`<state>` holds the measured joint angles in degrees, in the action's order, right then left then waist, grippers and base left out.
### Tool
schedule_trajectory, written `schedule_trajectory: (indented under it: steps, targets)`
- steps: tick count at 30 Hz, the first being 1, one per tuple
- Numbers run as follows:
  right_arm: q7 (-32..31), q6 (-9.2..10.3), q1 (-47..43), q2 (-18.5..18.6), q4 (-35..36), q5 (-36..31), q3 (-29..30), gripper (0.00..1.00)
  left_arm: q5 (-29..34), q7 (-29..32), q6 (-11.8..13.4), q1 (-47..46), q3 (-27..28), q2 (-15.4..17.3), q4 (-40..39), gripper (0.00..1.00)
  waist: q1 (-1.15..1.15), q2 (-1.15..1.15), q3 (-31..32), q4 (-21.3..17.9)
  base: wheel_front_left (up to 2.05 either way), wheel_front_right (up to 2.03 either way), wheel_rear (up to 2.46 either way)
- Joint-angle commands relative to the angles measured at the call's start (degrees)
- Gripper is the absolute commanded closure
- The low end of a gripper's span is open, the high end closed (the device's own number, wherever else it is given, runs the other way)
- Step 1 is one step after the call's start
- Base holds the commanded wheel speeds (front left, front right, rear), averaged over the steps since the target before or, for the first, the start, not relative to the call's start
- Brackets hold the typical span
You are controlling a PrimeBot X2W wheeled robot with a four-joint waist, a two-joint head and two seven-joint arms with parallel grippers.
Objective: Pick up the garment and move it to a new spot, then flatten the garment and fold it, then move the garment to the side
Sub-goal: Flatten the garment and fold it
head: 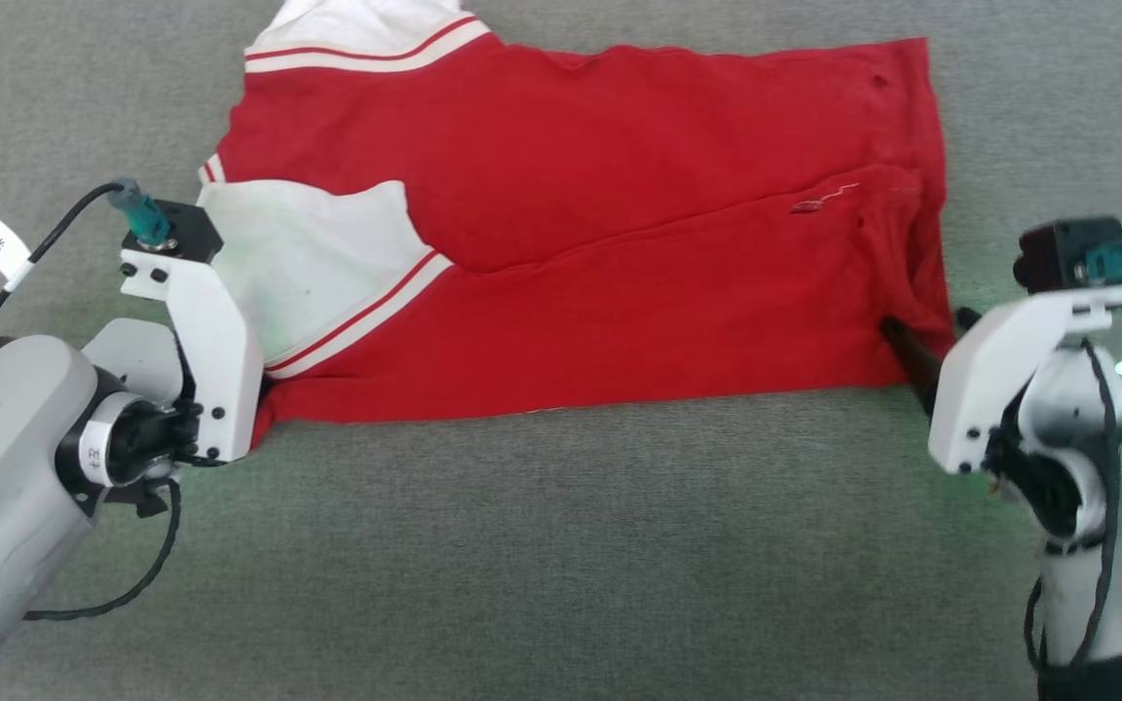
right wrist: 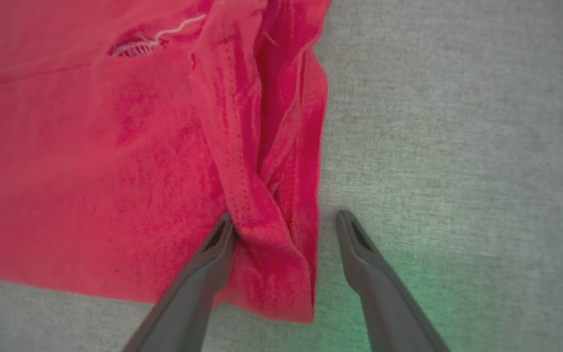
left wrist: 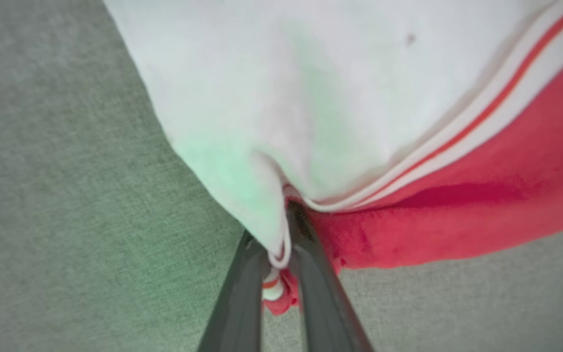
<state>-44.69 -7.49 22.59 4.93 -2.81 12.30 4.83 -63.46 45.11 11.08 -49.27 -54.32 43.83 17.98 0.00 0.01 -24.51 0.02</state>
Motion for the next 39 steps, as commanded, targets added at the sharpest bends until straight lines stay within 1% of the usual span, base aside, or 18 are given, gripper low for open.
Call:
schedule_trajectory:
  steps: [1,4,5,6,7,9,13,15,18,19,24,28,30,31,35,39]
  targets:
    - [-2.7,-0.01,0.7,0.1,-2.5,-0.2,-0.7,0.0,0.5,-1.1,-0.3,1.4,-1.9,-3.3,1.6,1.0,0.0,-0.01,-0.5,0.8,0.0,0.0,0.0]
    - [-6.8,-0.02,1.9,0.6,-5.5,-0.1,-2.3,0.0,0.5,-1.6,-0.6,1.4,-1.8,-3.8,2.3,1.0,0.0,-0.01,-0.8,1.4,0.0,0.0,0.0]
    - [-8.3,-0.02,2.0,1.3,-6.4,-0.4,-3.3,0.33,0.4,-1.8,-0.7,1.4,-1.8,-3.9,2.5,1.0,0.0,-0.01,-0.8,1.6,0.0,0.0,0.0]
    - [-9.8,-0.02,1.9,1.5,-7.2,0.0,-3.6,0.73,0.3,-1.9,-0.7,1.5,-1.8,-3.9,2.7,1.0,0.0,-0.01,-0.9,1.7,0.0,0.0,0.0]
    - [-11.5,-0.02,1.7,1.6,-7.9,0.4,-3.7,1.0,0.4,-2.0,-0.7,1.5,-1.8,-3.9,2.9,1.0,0.0,-0.01,-0.9,1.9,0.0,0.0,0.0]
    - [-13.3,-0.01,1.4,2.4,-8.1,0.6,-3.7,1.0,0.6,-2.3,-0.9,1.6,-1.8,-3.9,3.4,1.0,0.0,-0.01,-0.8,2.1,0.0,0.0,0.0]
    - [-15.0,0.0,1.7,2.3,-6.1,2.1,-2.2,1.0,0.2,-1.9,-0.8,1.4,-1.6,-3.5,3.9,1.0,0.0,-0.01,-0.4,2.2,0.0,0.0,0.0]
    - [-16.0,0.0,1.5,2.5,-4.2,2.8,-1.9,1.0,-0.1,-1.2,-0.6,1.3,-1.4,-2.7,3.4,1.0,0.0,-0.01,0.0,2.1,0.0,0.0,0.0]
    - [-17.6,0.0,0.9,3.6,-1.1,4.4,-1.3,1.0,-0.6,0.7,0.5,1.5,-1.2,-0.9,1.4,1.0,0.0,-0.01,0.7,2.1,0.0,0.0,0.0]
    - [-19.0,0.01,0.1,4.9,1.3,5.1,-1.0,1.0,-1.0,2.1,1.8,1.9,-1.0,0.8,-1.1,1.0,0.0,-0.01,1.1,2.1,0.0,0.0,0.0]
    - [-23.0,0.01,-2.9,6.8,7.3,7.9,0.2,1.0,-1.6,5.3,6.2,3.5,-0.8,5.8,-9.9,1.0,0.0,-0.01,2.0,2.5,0.0,0.0,0.0]
    - [-27.1,0.01,-6.6,7.5,11.6,9.0,0.6,1.0,-2.5,6.9,9.9,6.3,-0.9,8.9,-17.1,1.0,0.0,-0.01,2.3,2.9,0.0,0.0,0.0]
    - [-28.4,0.01,-8.4,7.5,13.4,9.2,1.2,1.0,-3.1,7.0,11.5,7.8,-0.9,9.8,-20.0,1.0,0.0,-0.01,2.3,3.1,0.0,0.0,0.0]
    - [-28.4,0.01,-8.4,7.5,13.4,9.2,1.2,1.0,-3.1,7.0,11.5,7.8,-0.9,9.8,-20.0,1.0,0.0,-0.01,2.3,3.1,0.0,0.0,0.0]
    - [-30.2,0.01,-11.8,6.3,15.0,9.6,2.1,1.0,-4.6,7.2,13.9,11.1,-1.2,10.6,-23.2,1.0,0.0,-0.01,2.3,3.3,0.0,0.0,0.0]
    - [-30.0,0.01,-14.3,5.3,14.9,9.4,1.6,1.0,-5.4,6.5,14.8,13.5,-1.8,10.2,-23.5,1.0,0.0,-0.01,2.4,3.1,0.0,0.0,0.0]
